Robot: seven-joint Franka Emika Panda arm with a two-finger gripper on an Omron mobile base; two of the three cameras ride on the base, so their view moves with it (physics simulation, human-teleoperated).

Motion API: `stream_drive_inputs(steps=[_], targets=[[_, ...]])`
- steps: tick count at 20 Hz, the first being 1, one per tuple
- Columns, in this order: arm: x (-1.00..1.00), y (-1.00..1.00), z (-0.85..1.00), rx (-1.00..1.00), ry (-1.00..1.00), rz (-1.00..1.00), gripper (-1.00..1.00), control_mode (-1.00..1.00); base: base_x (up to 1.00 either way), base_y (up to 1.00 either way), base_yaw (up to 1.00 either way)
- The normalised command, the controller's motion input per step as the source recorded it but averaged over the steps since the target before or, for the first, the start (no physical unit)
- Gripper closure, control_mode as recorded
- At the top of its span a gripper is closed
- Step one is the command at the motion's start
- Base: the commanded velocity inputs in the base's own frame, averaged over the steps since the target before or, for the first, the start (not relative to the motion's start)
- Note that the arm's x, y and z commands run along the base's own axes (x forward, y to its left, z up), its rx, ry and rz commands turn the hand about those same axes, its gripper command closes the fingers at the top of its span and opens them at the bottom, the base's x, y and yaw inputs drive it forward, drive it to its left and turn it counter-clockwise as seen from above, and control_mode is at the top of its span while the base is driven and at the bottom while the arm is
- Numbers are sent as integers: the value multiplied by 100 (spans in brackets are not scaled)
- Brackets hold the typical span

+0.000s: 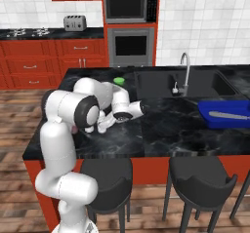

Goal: Place the drinks on the dining counter in a tight cluster.

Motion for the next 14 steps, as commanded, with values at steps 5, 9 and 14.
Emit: stream_drive_inputs(steps=[5, 9, 14], targets=[[25, 0, -1, 0, 0, 0, 100, -100, 0, 0, 0], [3, 0, -15, 0, 0, 0, 100, -100, 0, 0, 0], [0, 0, -41, 0, 0, 0, 100, -100, 0, 0, 0]])
